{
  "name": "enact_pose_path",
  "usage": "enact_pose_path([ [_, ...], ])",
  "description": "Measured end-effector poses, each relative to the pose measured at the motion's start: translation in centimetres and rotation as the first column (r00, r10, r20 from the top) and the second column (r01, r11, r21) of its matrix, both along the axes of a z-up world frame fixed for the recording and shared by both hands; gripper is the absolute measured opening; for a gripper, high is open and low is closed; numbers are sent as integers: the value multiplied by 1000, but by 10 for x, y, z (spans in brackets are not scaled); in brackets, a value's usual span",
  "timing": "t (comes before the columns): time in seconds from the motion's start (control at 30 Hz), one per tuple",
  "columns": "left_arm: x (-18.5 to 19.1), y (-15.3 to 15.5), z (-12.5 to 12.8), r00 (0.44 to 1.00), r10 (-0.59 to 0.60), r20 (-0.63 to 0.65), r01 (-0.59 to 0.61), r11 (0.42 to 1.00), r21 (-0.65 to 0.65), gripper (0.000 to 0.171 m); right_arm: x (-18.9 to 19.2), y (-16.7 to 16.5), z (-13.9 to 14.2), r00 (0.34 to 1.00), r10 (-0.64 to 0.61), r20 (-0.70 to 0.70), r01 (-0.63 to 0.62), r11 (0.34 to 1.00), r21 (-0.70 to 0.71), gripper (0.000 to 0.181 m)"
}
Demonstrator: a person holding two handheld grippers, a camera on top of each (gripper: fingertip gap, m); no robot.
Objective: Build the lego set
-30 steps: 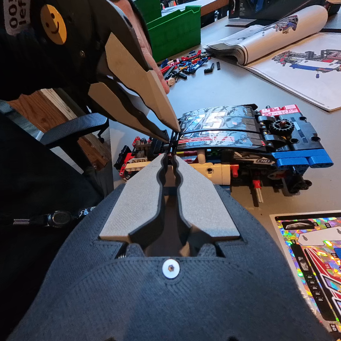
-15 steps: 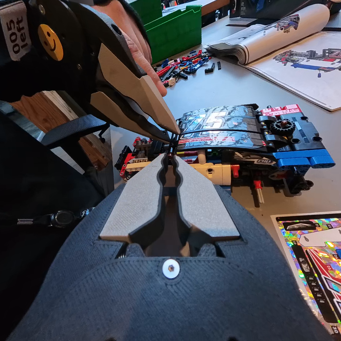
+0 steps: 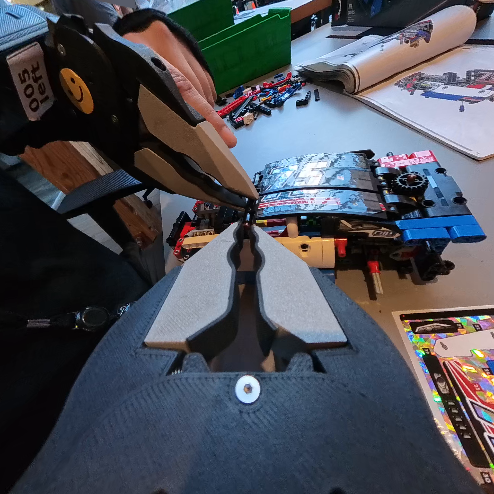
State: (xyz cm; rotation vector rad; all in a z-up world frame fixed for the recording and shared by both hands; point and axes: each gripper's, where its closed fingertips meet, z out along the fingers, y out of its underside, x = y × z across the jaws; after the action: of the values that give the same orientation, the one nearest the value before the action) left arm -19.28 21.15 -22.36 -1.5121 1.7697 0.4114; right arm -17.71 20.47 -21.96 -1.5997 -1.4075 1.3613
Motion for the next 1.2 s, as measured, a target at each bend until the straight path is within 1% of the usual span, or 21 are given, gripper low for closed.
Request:
enact_pose_path([
  [0.23, -1, 3, 2, 1000, 3, 22, -4, 998, 69, 4, 0, 0, 0, 1000, -3, 1, 3, 1000, 1, 2],
  [0.4, -2, 2, 3, 993, 18, 117, -28, 996, 85, 4, -1, 0, 0, 1000, 6, 0, -6, 1000, -14, 2],
  [0.6, -4, 1, 3, 979, 41, 198, -55, 996, 64, 4, -2, -1, 0, 1000, 9, 0, -9, 1000, -10, 2],
  [0.87, -4, 1, 3, 975, 50, 218, -63, 997, 54, 4, -2, -1, 0, 1000, 12, -1, -12, 1000, -15, 2],
  [1.07, -4, 1, 4, 982, 24, 187, -45, 993, 109, 4, -4, -1, 0, 1000, 9, 1, -9, 1000, -5, 2],
  [1.2, -4, 1, 4, 978, 28, 208, -48, 995, 90, 3, -4, -2, -1, 1000, 12, 5, -12, 1000, 2, 2],
])
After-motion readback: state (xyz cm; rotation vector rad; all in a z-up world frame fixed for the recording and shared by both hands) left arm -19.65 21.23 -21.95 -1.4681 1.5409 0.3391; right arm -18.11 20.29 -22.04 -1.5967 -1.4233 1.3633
